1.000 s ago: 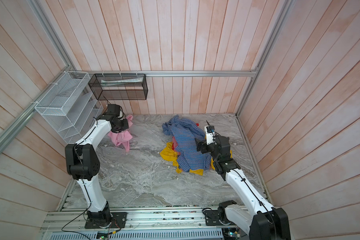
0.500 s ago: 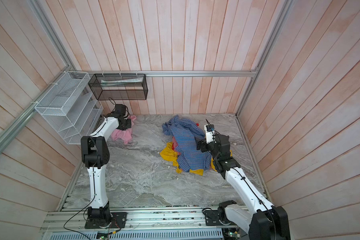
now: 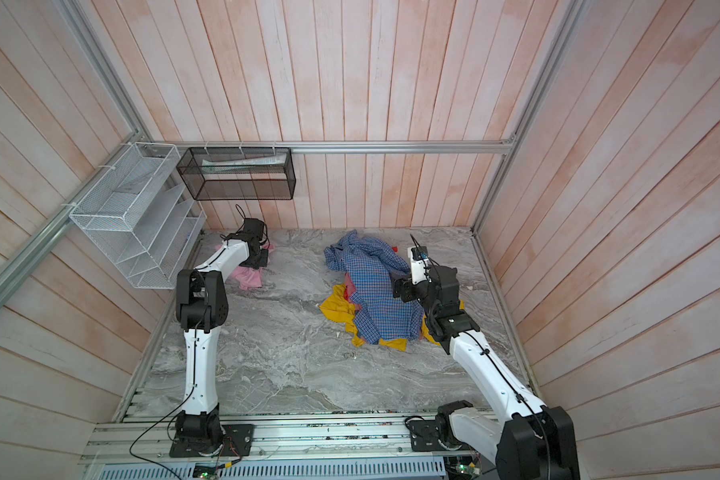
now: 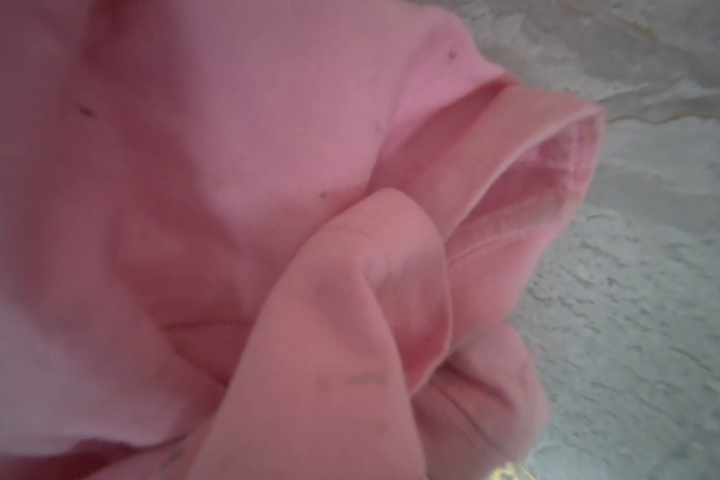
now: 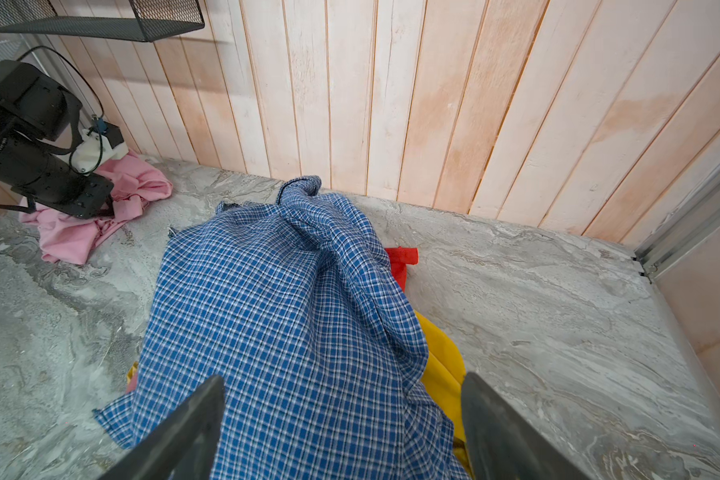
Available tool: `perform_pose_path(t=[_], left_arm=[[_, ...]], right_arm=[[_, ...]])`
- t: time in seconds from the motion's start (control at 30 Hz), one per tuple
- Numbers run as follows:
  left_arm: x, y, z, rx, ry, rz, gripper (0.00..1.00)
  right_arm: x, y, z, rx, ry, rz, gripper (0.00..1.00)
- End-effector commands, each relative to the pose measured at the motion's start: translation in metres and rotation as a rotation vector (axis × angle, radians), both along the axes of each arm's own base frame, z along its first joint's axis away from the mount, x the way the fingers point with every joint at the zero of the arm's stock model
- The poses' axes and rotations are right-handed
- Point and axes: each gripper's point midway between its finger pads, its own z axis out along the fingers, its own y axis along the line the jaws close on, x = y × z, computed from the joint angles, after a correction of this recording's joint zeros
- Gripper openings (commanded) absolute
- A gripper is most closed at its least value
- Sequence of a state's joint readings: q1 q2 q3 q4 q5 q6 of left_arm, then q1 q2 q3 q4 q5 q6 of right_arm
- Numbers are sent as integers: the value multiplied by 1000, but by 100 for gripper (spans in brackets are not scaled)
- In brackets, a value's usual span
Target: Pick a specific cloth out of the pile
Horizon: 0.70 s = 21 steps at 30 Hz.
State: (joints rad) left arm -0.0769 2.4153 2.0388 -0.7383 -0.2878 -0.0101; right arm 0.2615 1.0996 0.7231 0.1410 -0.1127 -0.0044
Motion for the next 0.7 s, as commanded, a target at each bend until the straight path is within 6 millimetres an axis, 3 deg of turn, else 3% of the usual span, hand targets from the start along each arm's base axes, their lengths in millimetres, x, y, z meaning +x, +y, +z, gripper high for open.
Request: perform_pose_path(t=[0.0,0.1,0.3,0.43,0.67], left_arm=[[-9,5,-16,-43,72,11,29],[-5,-2,-3,-85,50,-4,45],[-8,-6,39,-122,-47,2,91],[-11,-13,77,-174,-124,-7,100],[-30,-33,147,-278,-287,-52,100]], right_arm=[[3,2,6,-4,-8,2,89],[2,1,9,-6,-19,-1,89],[-3,-4,15,-35,-53,-11,90],[-6,-14,14,-64,-65,-40,91],[-15,-41,15,-68,-96,-100,92]])
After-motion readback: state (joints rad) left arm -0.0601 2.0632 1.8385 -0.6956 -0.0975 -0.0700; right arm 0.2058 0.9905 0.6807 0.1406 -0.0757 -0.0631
